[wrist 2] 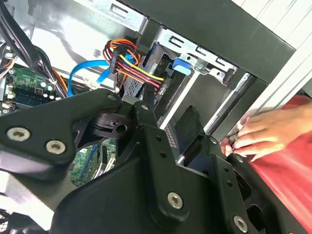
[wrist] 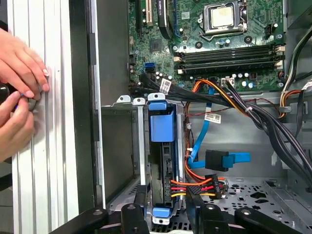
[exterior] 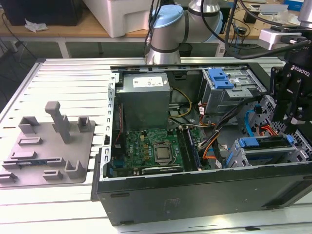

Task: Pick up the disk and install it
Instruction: 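Insert the second disk wire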

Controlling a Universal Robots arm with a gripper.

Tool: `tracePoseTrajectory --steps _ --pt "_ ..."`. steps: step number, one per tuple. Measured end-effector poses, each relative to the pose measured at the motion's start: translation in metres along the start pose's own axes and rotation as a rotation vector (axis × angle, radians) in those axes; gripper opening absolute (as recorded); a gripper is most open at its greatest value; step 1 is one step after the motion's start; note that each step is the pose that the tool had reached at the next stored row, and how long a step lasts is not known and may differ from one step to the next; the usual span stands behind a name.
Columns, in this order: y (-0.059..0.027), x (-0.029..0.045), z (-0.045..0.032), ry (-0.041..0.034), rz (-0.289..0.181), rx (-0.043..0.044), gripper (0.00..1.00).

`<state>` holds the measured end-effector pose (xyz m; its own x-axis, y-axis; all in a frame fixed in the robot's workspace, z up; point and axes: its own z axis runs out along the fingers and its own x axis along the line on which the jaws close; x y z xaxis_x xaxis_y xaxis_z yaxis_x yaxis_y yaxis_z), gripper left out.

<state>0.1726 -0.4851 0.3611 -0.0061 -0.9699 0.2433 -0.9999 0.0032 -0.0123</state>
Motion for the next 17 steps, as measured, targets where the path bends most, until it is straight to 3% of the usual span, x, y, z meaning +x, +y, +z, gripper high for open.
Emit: tracePoseTrajectory --steps 4,5,7,8,9,14,16,17 --pt "0.0000 -0.0001 -0.0001 0.0023 0.000 0.0001 0.45" --pt "0.0000 -0.0012 -0.0003 0.0120 0.000 0.0002 0.45" --pt "0.0000 -0.0036 -0.0010 0.0412 -0.001 0.0004 0.45" --pt "0.0000 -0.0057 -0.0014 0.0586 -0.001 0.0004 0.45" --pt "0.0001 -0.0100 -0.0026 0.0806 -0.001 0.0006 0.45" --pt "0.0001 -0.0346 -0.0087 0.1279 -0.002 0.0005 0.45" --pt "0.0002 -0.0436 -0.0110 0.1672 -0.003 -0.0012 0.45" --pt "0.0002 -0.0473 -0.0119 0.1951 -0.004 -0.0037 0.45"
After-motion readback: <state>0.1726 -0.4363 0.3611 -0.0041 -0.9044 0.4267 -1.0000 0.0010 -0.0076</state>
